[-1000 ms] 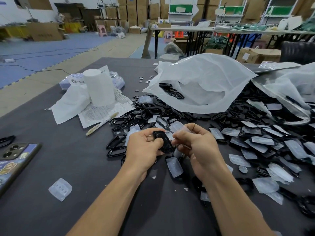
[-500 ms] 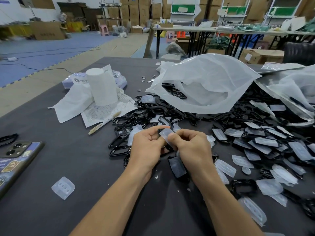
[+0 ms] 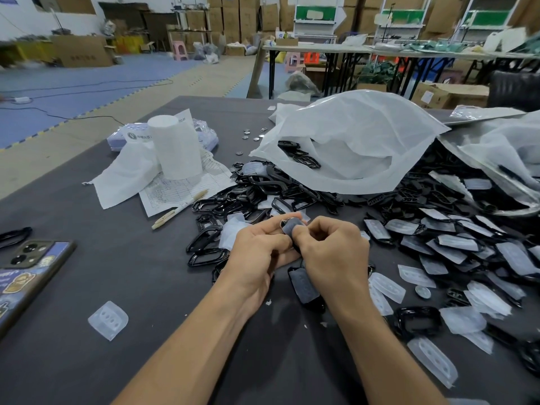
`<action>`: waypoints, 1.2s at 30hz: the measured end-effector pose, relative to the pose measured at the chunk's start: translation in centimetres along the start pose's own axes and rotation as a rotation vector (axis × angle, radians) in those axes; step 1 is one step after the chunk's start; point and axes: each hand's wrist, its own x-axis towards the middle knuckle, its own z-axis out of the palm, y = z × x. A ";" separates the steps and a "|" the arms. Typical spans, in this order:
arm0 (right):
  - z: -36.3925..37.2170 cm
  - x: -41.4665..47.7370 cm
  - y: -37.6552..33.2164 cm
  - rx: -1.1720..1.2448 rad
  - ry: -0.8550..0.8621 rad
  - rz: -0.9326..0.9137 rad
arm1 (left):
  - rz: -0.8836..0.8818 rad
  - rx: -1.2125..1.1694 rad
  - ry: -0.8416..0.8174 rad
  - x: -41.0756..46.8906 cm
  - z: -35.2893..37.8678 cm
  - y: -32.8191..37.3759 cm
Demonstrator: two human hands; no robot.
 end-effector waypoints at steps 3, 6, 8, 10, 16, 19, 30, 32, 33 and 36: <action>0.0 0.1 0.1 -0.042 -0.007 0.006 | -0.005 -0.006 0.024 0.0 0.2 0.0; 0.2 0.2 0.0 -0.068 -0.019 0.021 | -0.006 -0.003 0.071 0.0 0.3 0.0; 0.3 0.2 0.0 -0.084 -0.028 0.018 | -0.003 0.002 0.101 0.0 0.3 0.0; 0.2 0.2 0.0 -0.101 -0.042 0.019 | 0.001 0.019 0.124 0.0 0.4 -0.2; -0.2 0.1 -0.3 -0.189 -0.123 0.017 | 0.037 0.073 0.196 0.1 0.3 -0.4; -0.2 0.1 -0.4 -0.204 -0.159 0.025 | 0.053 0.085 0.221 0.2 0.3 -0.4; 0.1 -0.2 -0.4 -0.153 -0.140 0.046 | 0.080 0.120 0.219 -0.2 0.4 -0.6; 0.2 -0.2 -0.3 -0.128 -0.138 0.043 | 0.080 0.128 0.219 -0.2 0.3 -0.6; 0.2 -0.2 -0.2 -0.103 -0.138 0.040 | 0.080 0.130 0.222 -0.2 0.3 -0.6; 0.2 -0.1 0.0 -0.039 -0.156 0.034 | 0.078 0.140 0.237 -0.1 0.2 -0.7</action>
